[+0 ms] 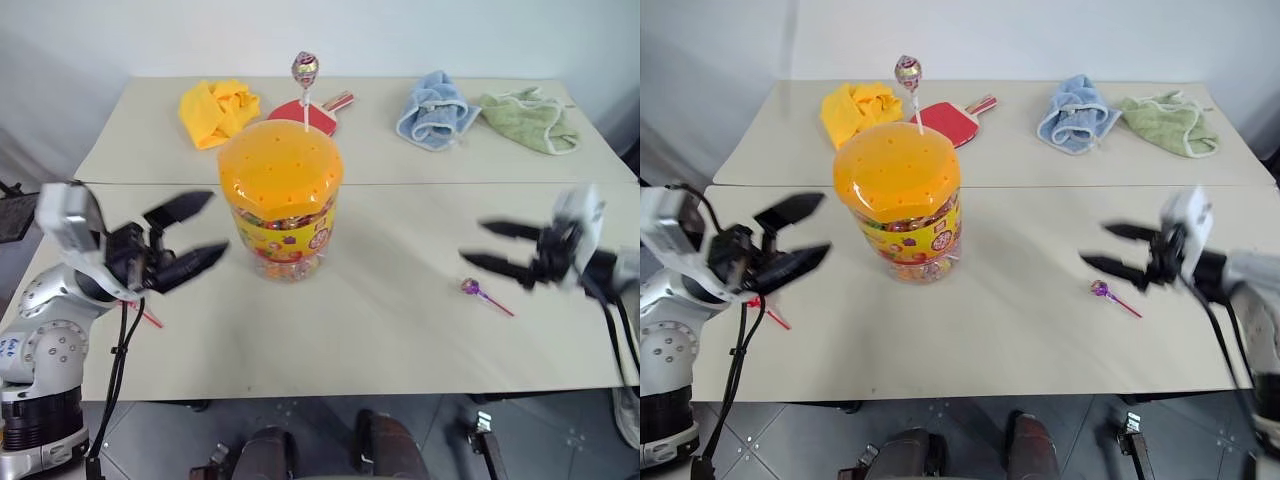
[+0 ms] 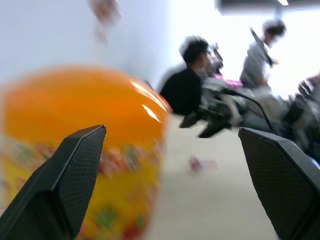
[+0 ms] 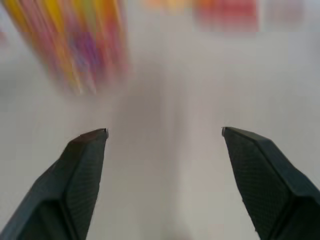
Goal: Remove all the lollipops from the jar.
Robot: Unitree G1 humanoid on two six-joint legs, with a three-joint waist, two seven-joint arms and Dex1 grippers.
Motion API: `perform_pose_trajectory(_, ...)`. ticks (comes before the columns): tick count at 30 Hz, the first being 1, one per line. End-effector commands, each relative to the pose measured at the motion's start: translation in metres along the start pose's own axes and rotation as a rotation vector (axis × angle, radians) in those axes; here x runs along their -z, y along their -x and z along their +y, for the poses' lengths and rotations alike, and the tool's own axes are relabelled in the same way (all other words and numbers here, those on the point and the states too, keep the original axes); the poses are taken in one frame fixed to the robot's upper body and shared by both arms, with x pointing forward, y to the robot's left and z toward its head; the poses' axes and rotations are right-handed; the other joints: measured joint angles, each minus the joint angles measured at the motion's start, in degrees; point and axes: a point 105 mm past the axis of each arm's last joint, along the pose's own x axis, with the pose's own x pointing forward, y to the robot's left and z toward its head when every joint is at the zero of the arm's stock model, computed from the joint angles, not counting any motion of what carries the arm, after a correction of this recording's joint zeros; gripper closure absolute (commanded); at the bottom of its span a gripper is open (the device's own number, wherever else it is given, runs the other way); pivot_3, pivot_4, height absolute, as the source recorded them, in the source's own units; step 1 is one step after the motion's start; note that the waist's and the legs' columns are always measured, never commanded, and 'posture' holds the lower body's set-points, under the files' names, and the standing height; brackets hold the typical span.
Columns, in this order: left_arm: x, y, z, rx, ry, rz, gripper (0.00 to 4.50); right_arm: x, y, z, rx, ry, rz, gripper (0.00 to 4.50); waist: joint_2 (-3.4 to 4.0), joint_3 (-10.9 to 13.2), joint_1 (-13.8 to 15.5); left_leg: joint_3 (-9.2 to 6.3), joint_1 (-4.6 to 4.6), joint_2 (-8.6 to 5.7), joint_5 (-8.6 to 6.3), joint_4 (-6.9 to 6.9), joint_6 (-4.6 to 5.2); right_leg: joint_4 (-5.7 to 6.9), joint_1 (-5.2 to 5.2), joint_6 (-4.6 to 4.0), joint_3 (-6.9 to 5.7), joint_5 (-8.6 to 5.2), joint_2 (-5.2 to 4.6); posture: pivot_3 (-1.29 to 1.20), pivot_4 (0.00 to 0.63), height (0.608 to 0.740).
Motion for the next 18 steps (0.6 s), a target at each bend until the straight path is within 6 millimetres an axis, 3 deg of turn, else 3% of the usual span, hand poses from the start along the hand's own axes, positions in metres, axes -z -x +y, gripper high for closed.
perform_pose_trajectory(1,-0.019,0.008,0.011,-0.110,0.013,-0.110,0.00,-0.046,-0.047,0.018,-0.086,-0.014,-0.162,0.86,-0.01,0.00,-0.10,0.00,0.01,0.01,-0.01,0.02,-0.02,0.12,-0.03,0.00,-0.01,0.00,0.00,0.00,0.150,0.740)
perform_pose_trajectory(4,-0.013,0.009,0.015,-0.124,0.021,-0.086,0.00,-0.058,-0.093,0.031,-0.148,-0.015,-0.168,0.86,-0.01,-0.01,0.11,0.06,-0.03,-0.02,-0.04,0.01,-0.07,0.35,-0.11,0.00,-0.07,0.00,-0.01,0.00,0.150,0.740)
perform_pose_trajectory(6,-0.008,0.004,0.013,-0.101,0.025,-0.069,0.00,-0.068,-0.118,0.028,-0.124,-0.021,-0.187,0.86,-0.02,-0.01,0.27,0.10,-0.12,-0.06,-0.05,0.01,-0.09,0.44,-0.18,0.00,-0.13,0.00,-0.01,0.00,0.150,0.740)
perform_pose_trajectory(8,-0.005,0.001,0.010,-0.086,0.026,-0.065,0.00,-0.077,-0.138,0.027,-0.103,-0.033,-0.209,0.86,-0.02,-0.01,0.39,0.06,-0.25,-0.13,-0.05,0.03,-0.08,0.45,-0.26,0.01,-0.13,0.00,-0.03,0.00,0.150,0.740)
perform_pose_trajectory(10,-0.003,-0.002,0.009,-0.080,0.027,-0.068,0.00,-0.082,-0.155,0.038,-0.149,-0.029,-0.211,0.86,-0.03,-0.02,0.33,0.01,-0.28,-0.16,-0.06,0.02,-0.07,0.45,-0.27,0.03,-0.14,0.02,-0.03,0.00,0.150,0.740)
perform_pose_trajectory(14,-0.002,-0.003,0.007,-0.081,0.025,-0.077,0.00,-0.084,-0.176,0.050,-0.186,-0.030,-0.209,0.86,-0.03,-0.02,-0.45,0.01,-0.27,-0.14,-0.08,-0.09,-0.07,0.43,-0.30,0.04,-0.20,0.02,0.00,0.00,0.150,0.740)
perform_pose_trajectory(18,-0.002,-0.004,0.006,-0.077,0.015,-0.081,0.00,-0.082,-0.182,0.049,-0.177,-0.034,-0.212,1.78,-0.04,-0.02,-1.12,0.03,-0.27,-0.14,-0.08,-0.01,-0.07,0.44,-0.29,0.04,-0.18,0.02,0.00,0.00,0.150,0.740)
